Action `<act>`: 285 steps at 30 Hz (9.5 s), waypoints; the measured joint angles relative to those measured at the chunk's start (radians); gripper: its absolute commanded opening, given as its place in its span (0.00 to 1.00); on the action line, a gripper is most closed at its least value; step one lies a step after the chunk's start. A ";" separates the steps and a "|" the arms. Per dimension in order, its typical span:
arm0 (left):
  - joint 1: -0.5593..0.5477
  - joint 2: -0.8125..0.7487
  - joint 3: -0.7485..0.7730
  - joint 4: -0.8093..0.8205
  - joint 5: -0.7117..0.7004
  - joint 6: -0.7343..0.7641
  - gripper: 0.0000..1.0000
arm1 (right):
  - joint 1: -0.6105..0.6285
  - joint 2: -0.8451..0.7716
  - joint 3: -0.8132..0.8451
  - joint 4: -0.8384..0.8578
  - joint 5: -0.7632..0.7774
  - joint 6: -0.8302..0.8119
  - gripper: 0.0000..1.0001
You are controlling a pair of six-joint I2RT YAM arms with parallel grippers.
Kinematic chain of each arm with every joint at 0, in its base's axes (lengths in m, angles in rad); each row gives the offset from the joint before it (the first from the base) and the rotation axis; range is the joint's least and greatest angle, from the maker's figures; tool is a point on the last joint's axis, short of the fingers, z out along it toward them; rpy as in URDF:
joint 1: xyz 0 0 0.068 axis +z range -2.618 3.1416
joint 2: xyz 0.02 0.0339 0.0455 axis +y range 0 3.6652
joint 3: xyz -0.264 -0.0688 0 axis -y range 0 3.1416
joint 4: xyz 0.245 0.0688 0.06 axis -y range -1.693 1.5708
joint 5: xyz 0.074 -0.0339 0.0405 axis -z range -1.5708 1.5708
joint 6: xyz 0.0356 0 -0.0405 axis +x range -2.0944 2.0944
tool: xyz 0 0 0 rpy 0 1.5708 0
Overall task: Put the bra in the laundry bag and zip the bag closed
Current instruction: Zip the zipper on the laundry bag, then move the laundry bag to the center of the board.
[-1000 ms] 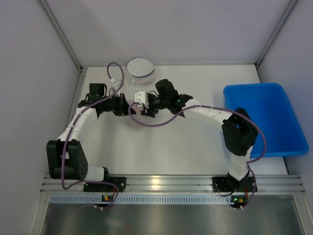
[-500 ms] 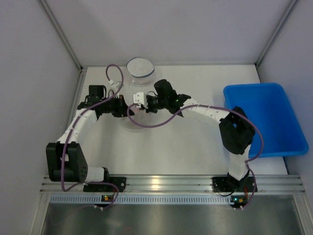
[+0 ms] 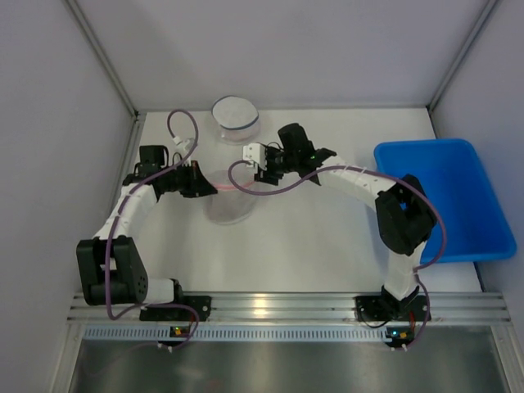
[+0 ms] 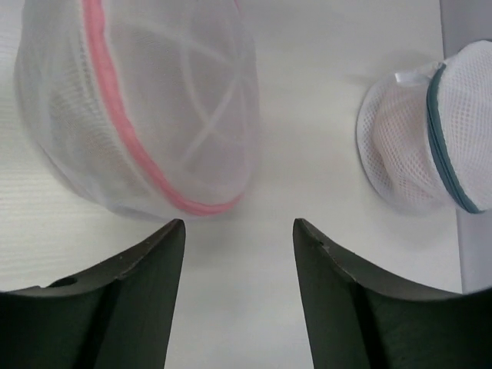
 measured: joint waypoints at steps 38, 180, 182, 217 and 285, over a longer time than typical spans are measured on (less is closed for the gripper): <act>-0.114 -0.035 0.000 -0.004 -0.008 -0.060 0.00 | 0.157 0.026 0.095 -0.050 -0.046 0.054 0.45; -0.064 -0.088 0.036 -0.056 0.013 -0.123 0.00 | 0.085 -0.060 -0.035 -0.047 -0.018 -0.061 0.01; -0.040 -0.083 0.037 -0.064 0.021 -0.114 0.00 | 0.081 -0.063 -0.046 -0.018 -0.018 -0.072 0.14; -0.223 -0.074 0.093 -0.082 -0.047 -0.085 0.00 | 0.114 -0.034 0.102 -0.220 -0.076 0.126 0.00; 0.067 0.032 0.135 -0.137 -0.163 -0.044 0.98 | -0.099 0.396 0.177 0.550 0.721 -0.288 0.99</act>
